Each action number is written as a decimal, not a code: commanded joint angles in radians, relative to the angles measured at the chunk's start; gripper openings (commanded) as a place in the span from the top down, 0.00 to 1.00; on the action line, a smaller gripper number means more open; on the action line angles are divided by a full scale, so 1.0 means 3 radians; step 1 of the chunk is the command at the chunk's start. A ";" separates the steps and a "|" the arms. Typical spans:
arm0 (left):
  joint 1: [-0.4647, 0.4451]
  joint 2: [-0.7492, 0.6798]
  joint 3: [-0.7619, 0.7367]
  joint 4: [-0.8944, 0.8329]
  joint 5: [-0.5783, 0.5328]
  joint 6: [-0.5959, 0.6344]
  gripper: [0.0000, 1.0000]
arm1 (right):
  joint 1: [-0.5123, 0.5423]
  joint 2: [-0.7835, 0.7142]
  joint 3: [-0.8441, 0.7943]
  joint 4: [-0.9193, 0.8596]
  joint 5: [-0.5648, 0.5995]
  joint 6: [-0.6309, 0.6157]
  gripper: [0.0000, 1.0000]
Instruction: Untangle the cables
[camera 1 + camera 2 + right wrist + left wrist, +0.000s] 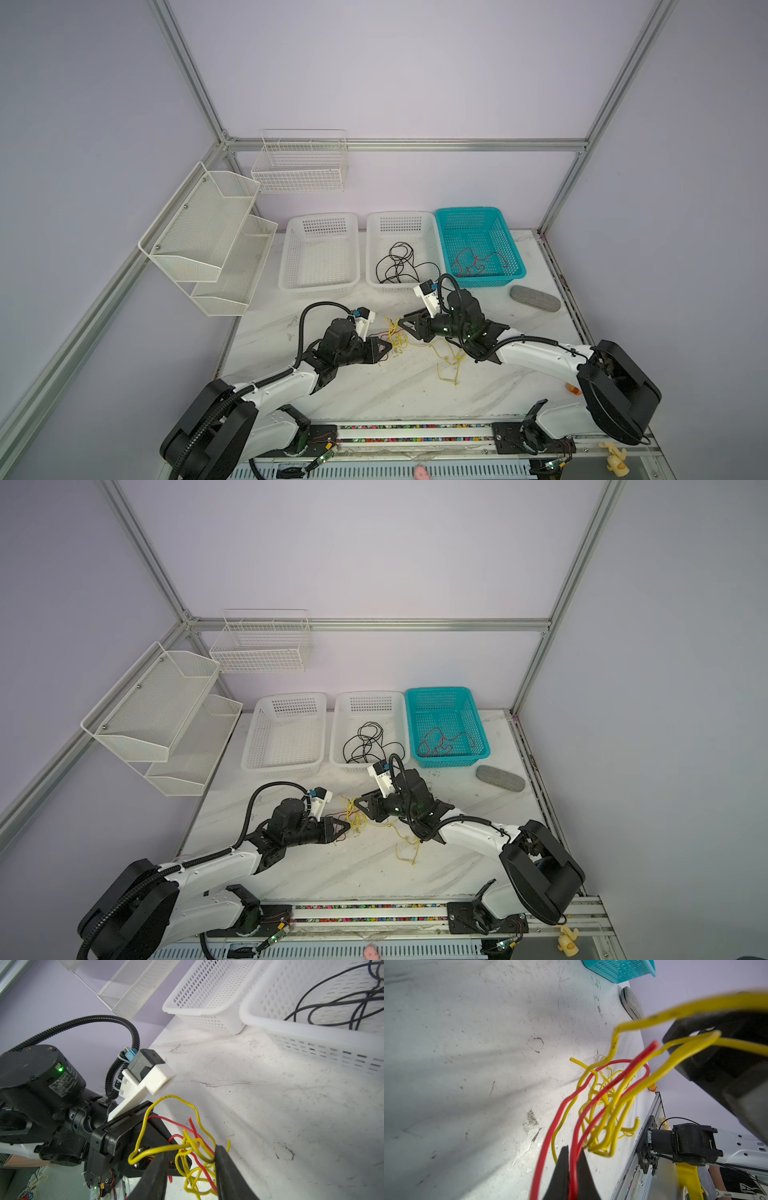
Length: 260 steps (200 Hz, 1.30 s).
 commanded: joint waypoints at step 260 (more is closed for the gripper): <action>-0.0058 0.0071 0.0023 0.0335 0.0153 -0.0025 1.00 | 0.0189 -0.0047 -0.0026 0.0548 0.0522 0.0100 0.64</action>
